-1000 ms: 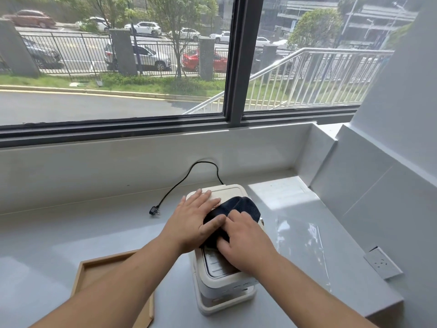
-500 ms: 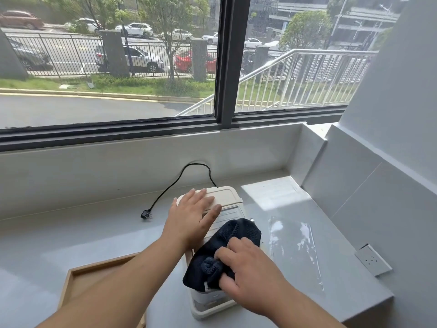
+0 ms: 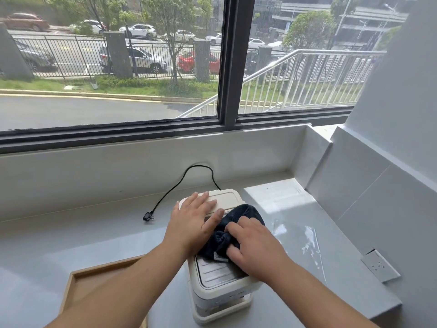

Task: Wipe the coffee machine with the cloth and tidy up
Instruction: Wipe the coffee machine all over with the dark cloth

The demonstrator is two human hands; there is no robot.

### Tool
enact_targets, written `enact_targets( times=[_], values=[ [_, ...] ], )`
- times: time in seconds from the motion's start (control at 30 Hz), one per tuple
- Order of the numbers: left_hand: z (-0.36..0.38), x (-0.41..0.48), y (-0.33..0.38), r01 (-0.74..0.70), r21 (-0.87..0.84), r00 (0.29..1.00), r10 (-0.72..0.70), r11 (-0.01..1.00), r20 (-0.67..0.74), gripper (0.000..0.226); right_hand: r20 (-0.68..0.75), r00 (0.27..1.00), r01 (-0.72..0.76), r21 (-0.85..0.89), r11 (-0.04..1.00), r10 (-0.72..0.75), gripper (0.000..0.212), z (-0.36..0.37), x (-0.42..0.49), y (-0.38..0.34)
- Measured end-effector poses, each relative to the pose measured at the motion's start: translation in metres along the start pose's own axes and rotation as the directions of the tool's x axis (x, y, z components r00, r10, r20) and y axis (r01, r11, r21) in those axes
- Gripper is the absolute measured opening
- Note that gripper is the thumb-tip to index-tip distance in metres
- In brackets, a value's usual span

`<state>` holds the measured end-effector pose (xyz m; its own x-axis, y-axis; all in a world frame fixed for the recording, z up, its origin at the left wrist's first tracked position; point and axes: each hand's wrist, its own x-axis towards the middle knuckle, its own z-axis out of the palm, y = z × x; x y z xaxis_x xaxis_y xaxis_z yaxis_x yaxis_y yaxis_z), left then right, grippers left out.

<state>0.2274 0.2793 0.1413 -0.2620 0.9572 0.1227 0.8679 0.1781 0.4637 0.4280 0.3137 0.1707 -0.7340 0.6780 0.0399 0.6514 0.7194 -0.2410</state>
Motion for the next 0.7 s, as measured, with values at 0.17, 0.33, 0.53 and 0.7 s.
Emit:
enact_targets(
  times=[0.17, 0.33, 0.53, 0.7],
  values=[
    [0.0, 0.001, -0.002, -0.004, 0.014, 1.0, 0.004, 1.0, 0.016, 0.106, -0.026, 0.998, -0.049, 0.014, 0.999, 0.049, 0.022, 0.001, 0.026, 0.003],
    [0.002, 0.001, -0.003, -0.016, 0.03, 1.0, 0.015, 0.999, 0.027, 0.105, -0.07, 0.994, -0.085, 0.002, 0.996, 0.085, 0.025, 0.003, 0.055, -0.002],
    [0.003, 0.0, -0.004, -0.02, -0.012, 1.0, 0.02, 1.0, -0.008, 0.098, -0.105, 0.99, -0.096, -0.051, 0.994, 0.09, 0.023, 0.009, 0.07, -0.007],
    [0.004, 0.0, -0.005, -0.028, -0.036, 0.999, 0.026, 0.999, -0.031, 0.09, -0.11, 0.99, -0.098, -0.083, 0.992, 0.088, 0.027, 0.013, 0.077, -0.015]
  ],
)
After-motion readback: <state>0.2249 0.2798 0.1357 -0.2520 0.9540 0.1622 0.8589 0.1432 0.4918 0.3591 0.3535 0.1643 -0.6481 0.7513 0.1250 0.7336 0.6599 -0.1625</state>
